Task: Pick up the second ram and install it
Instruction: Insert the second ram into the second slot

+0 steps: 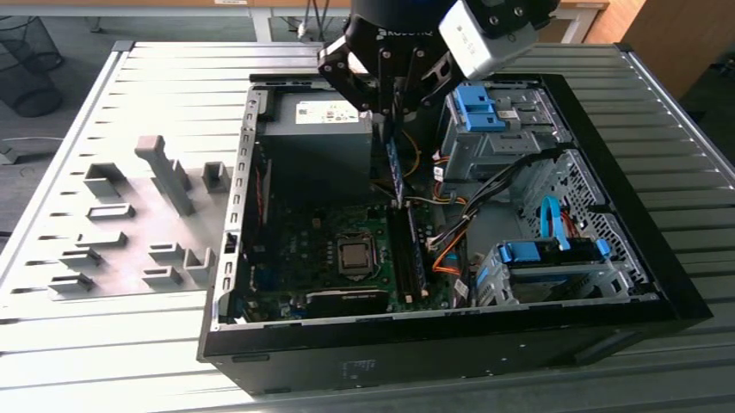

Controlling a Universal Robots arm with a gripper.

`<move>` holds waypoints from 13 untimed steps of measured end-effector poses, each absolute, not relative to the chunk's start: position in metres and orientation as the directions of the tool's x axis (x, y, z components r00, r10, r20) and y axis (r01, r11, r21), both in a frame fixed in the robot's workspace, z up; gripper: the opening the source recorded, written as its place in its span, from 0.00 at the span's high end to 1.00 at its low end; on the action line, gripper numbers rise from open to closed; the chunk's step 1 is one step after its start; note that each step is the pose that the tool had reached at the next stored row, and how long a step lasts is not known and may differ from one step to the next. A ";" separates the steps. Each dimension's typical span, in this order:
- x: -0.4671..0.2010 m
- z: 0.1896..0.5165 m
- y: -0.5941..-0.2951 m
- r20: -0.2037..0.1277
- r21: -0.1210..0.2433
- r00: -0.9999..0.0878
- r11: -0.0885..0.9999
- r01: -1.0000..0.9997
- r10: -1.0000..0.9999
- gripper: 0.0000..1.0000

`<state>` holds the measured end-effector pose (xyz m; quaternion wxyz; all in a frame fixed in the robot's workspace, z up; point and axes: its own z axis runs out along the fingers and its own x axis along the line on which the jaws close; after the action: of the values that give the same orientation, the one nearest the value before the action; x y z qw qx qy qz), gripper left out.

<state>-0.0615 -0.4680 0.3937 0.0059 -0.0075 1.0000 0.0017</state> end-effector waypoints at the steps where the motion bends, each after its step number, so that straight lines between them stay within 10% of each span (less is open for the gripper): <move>1: -0.060 0.392 -0.468 -0.012 0.003 -1.000 1.000 -0.015 -0.015 0.86; 13: -0.048 0.370 -0.468 -0.012 0.001 -0.999 0.999 -0.033 -0.033 0.86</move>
<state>-0.0475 -0.4680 0.3701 0.0059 -0.0165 0.9998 0.0007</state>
